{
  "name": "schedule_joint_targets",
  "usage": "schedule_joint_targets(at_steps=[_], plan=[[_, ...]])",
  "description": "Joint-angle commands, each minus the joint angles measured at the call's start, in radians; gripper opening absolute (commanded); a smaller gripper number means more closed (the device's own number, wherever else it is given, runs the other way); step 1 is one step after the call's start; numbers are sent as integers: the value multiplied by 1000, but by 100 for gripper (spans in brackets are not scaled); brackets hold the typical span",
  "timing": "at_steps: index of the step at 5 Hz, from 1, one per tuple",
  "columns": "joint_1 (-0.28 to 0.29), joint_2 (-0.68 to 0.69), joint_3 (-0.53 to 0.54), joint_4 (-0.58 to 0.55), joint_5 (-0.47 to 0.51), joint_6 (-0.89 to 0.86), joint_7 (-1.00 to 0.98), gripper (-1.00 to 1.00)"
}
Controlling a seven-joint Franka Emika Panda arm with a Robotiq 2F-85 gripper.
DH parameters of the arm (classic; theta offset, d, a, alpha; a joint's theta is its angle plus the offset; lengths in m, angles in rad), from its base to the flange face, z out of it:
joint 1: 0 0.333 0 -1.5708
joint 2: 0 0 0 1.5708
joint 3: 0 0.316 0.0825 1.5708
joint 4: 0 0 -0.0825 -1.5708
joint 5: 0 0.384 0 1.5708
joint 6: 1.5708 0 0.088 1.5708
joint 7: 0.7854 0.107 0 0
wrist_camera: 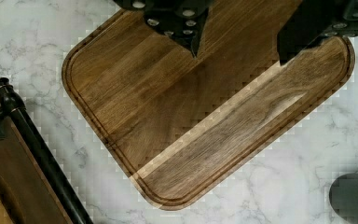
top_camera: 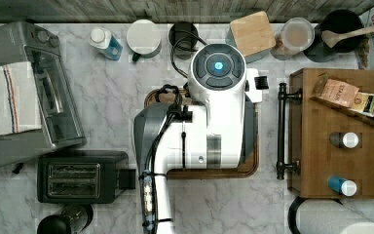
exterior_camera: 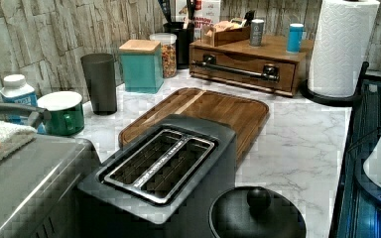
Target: Open the drawer.
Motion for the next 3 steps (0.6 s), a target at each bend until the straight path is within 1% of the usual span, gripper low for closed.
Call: schedule_joint_targets(at_steps=[1, 2, 3], plan=[[1, 0, 1, 0, -4, 0, -1, 100], [1, 0, 2, 0, -4, 0, -1, 100], [-5, -61, 1, -123, -42, 102, -135, 100]])
